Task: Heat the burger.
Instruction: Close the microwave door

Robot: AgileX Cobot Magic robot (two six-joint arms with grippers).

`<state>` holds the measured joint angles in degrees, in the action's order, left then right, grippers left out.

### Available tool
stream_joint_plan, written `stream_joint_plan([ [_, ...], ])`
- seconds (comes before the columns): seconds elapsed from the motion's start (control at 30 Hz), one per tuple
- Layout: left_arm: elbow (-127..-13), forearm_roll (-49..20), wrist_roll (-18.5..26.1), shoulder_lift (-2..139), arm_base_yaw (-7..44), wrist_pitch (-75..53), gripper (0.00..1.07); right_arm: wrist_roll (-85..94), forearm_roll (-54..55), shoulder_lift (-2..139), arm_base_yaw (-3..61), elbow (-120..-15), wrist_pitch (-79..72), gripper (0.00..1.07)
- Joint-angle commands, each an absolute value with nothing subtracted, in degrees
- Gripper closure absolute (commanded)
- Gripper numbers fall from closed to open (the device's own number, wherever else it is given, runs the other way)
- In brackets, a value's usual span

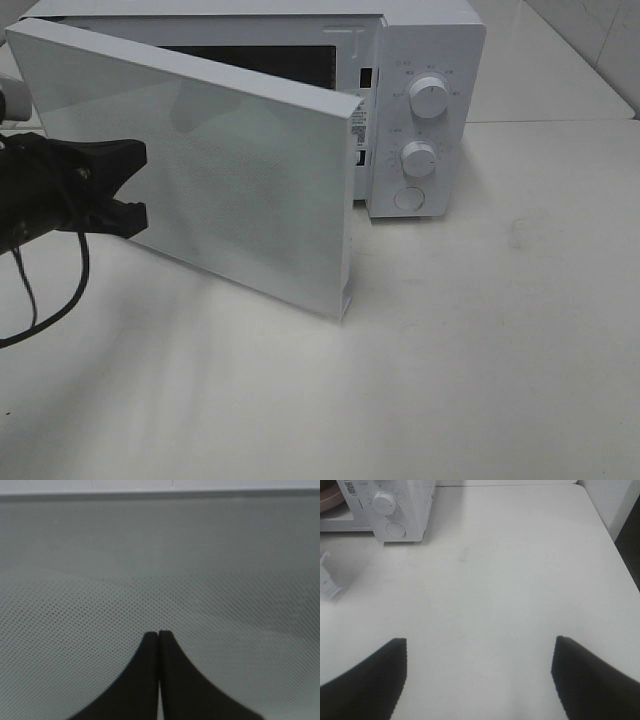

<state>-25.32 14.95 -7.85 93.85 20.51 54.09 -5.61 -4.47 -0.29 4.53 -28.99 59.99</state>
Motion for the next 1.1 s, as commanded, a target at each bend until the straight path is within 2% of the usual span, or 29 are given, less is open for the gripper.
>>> stream_joint_plan([
  [0.03,-27.3,10.9,-6.3,95.0,22.6,55.3,1.07,-5.4,-4.7,-1.8,4.1,-29.0,59.4,0.31],
  [0.1,-29.6,7.1,-4.8,96.8,25.4,55.3,1.07,-5.4,-4.7,-1.8,4.1,-29.0,59.4,0.31],
  [0.23,-32.3,3.2,-4.7,98.9,27.7,55.3,1.07,-5.4,-4.7,-1.8,4.1,-29.0,59.4,0.31],
  [0.27,-33.9,0.0,-4.5,100.1,29.0,55.3,1.07,-5.4,-4.7,-1.8,4.1,-29.0,59.4,0.31],
  [0.43,-38.0,-6.8,-3.4,102.8,32.5,55.2,1.07,-5.4,-4.7,-1.8,4.1,-29.0,59.4,0.31],
  [0.73,-45.7,-10.8,-3.4,107.1,35.4,53.3,1.07,-5.4,-4.7,-1.8,4.1,-29.0,59.4,0.31],
  [1.1,-53.5,-14.1,-2.3,110.5,35.4,51.4,1.07,-5.4,-4.7,-1.8,4.1,-29.0,59.4,0.31],
])
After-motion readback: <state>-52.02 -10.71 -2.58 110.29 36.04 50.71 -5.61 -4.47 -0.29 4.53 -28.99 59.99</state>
